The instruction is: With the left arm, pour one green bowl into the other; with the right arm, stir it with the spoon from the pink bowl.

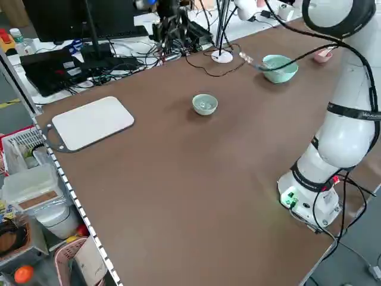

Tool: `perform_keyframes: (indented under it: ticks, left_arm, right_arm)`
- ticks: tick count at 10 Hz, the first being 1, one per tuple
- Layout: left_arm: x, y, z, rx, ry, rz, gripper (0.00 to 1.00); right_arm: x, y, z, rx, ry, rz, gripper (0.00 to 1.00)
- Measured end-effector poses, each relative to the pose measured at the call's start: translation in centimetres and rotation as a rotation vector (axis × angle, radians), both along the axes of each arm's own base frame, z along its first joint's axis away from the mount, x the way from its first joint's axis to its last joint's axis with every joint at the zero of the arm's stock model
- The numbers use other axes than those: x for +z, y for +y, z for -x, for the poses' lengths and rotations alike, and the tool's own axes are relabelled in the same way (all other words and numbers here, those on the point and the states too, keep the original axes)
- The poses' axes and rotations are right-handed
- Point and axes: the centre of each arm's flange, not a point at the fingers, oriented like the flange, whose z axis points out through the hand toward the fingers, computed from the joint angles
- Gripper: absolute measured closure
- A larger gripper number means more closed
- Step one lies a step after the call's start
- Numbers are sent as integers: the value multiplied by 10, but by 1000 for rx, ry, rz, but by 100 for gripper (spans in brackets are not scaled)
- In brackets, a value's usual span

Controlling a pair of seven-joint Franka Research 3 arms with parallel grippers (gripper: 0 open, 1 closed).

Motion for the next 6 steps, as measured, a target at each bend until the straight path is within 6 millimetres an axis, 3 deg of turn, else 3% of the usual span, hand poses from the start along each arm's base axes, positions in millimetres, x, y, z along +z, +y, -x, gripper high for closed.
perform_keyframes:
  ticks: [2, 3, 6]
  left_arm:
    - [-67, -12, 2, -45, -20, -3, 0]
    - [-90, -16, 7, -62, -26, -5, 0]
    - [-158, -43, 28, -101, -38, -6, 3]
  right_arm:
    - [-52, -70, 33, -36, -23, -180, 0]
    - [-76, -87, 46, -52, -32, -239, 0]
    - [-155, -76, 44, -28, -60, -434, 0]
